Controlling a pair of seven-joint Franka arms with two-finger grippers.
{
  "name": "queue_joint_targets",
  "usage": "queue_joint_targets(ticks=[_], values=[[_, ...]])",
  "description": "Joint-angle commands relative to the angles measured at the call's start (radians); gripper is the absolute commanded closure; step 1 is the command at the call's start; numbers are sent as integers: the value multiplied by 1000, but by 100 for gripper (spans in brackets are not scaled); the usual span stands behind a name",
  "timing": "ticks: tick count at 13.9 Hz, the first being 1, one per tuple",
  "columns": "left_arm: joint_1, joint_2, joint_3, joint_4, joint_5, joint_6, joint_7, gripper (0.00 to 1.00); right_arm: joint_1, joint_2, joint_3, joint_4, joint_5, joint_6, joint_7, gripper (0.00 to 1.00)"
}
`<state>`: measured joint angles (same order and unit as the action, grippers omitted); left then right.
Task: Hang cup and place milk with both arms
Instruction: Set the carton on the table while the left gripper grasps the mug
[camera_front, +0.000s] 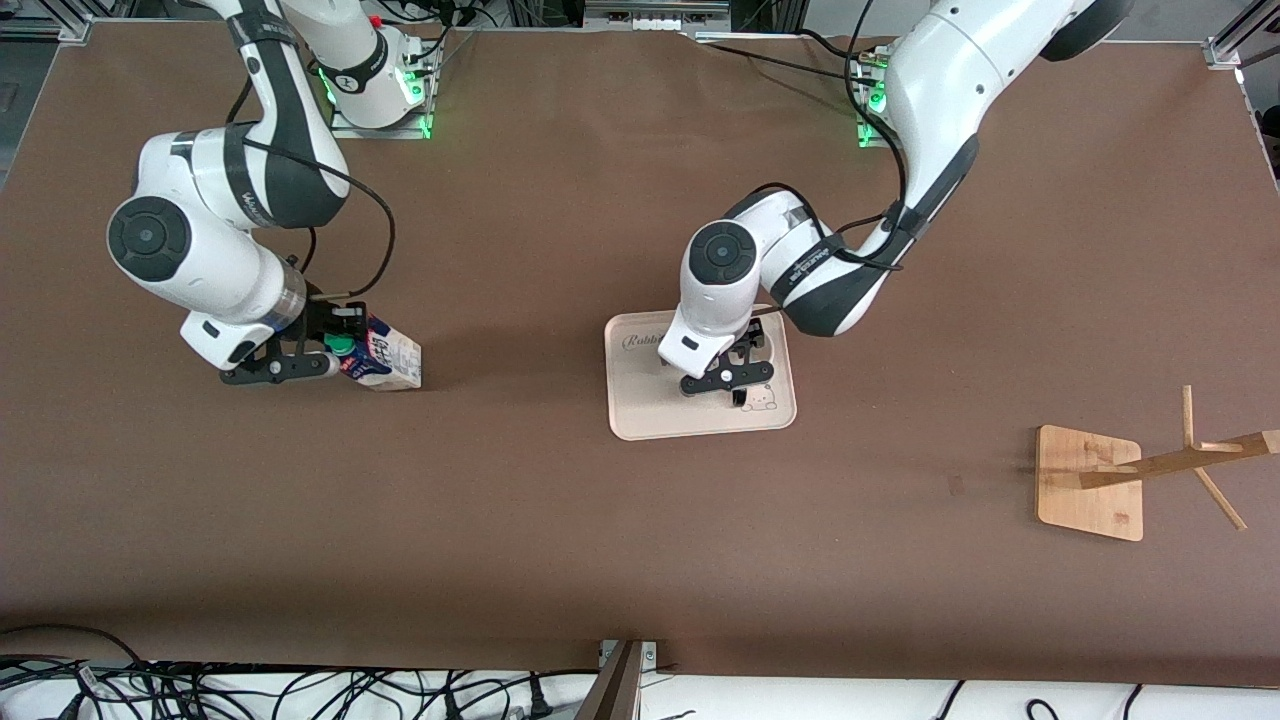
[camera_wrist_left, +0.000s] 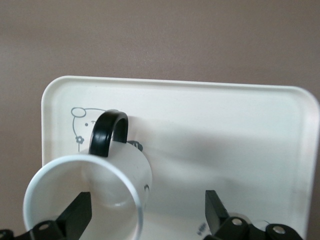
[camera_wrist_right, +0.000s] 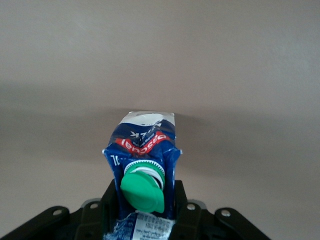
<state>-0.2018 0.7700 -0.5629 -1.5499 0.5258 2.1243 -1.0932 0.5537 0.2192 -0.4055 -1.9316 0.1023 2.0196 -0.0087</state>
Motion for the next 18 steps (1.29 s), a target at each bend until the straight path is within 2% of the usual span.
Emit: queue_joint_targets(ticks=[1,2,3,5,8,9,10,11,12,15,18], values=[[18,55,-22,5,68,32,21,29,15,-31,-50,-44,5,22,-22,52],[15,60,-23,7,57,33,4,69,15,-29,-61,-49,5,28,-22,52],[16,55,-29,5,54,29,-8,96,14,-21,-62,-49,5,30,-22,52],[27,51,-63,7,54,14,-40,100,14,-8,-69,-59,5,51,-19,51],[30,37,-68,10,54,-24,-42,100,14,-4,-67,-99,5,99,-14,48],[39,28,-69,17,54,-61,-40,100,14,-3,-67,-105,5,108,-10,43],[45,9,-69,24,52,-99,-37,100,14,-1,-67,-107,5,111,-8,31],[50,-18,-68,25,52,-134,-36,100,14,3,-67,-102,8,108,1,9],[64,-53,-68,27,52,-168,-33,100,14,3,-69,-87,8,103,25,0],[105,-179,-49,83,45,-365,-28,100,17,3,-67,-15,8,50,59,0],[117,-201,27,261,42,-548,121,100,25,3,-65,69,7,-33,116,0]])
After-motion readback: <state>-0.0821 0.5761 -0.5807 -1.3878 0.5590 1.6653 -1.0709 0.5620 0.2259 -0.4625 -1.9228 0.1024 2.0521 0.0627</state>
